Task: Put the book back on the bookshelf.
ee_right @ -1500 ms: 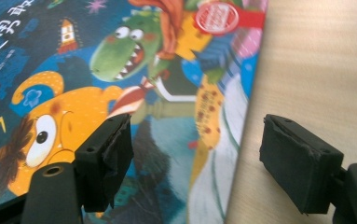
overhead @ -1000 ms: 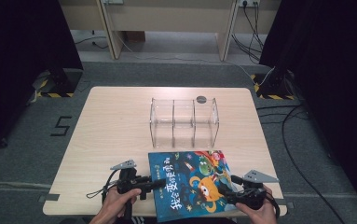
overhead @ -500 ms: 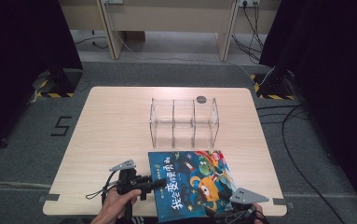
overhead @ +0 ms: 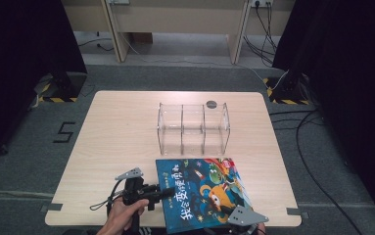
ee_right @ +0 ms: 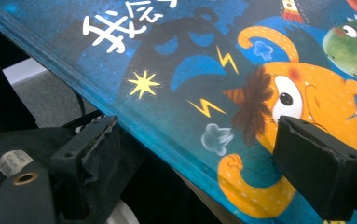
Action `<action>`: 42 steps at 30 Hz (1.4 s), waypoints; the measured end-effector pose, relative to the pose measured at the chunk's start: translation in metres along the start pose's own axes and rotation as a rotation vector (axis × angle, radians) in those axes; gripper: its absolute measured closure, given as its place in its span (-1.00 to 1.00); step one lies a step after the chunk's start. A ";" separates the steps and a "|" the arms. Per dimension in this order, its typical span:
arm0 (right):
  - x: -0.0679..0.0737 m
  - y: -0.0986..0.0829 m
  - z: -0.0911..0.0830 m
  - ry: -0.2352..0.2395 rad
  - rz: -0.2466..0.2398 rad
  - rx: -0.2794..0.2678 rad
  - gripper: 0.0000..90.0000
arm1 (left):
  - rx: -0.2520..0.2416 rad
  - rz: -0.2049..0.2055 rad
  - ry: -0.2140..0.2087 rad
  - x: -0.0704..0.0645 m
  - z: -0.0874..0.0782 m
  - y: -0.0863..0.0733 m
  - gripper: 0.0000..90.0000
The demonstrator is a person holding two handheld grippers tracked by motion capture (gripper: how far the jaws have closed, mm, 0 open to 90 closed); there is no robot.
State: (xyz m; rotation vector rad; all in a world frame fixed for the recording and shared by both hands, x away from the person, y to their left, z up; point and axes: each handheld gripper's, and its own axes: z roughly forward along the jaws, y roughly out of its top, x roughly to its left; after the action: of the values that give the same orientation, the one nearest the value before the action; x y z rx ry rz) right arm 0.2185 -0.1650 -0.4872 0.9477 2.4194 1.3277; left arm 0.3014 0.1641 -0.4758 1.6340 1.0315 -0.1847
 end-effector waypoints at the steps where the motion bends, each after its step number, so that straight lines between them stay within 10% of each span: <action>1: 0.002 0.000 0.001 -0.005 -0.011 0.000 -0.67 | 0.000 -0.003 0.002 0.000 0.000 0.000 0.28; 8: 0.016 0.000 0.008 -0.092 -0.156 0.020 -0.70 | -0.004 -0.004 0.014 -0.005 -0.001 0.000 0.28; 22: 0.026 0.002 0.020 -0.180 -0.282 0.011 -0.81 | -0.021 -0.018 0.022 -0.017 0.002 -0.005 0.28; 37: 0.039 0.001 0.018 -0.319 -0.511 0.007 -0.20 | 0.013 -0.018 -0.016 -0.030 0.013 -0.011 0.22; 42: 0.045 -0.001 0.016 -0.445 -0.595 0.006 0.17 | 0.014 -0.015 -0.050 -0.034 0.018 -0.014 0.20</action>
State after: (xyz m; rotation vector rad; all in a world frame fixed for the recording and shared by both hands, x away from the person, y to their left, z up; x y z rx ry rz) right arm 0.1909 -0.1263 -0.4918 0.4013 2.1084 0.7955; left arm 0.2776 0.1308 -0.4714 1.6264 1.0065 -0.2423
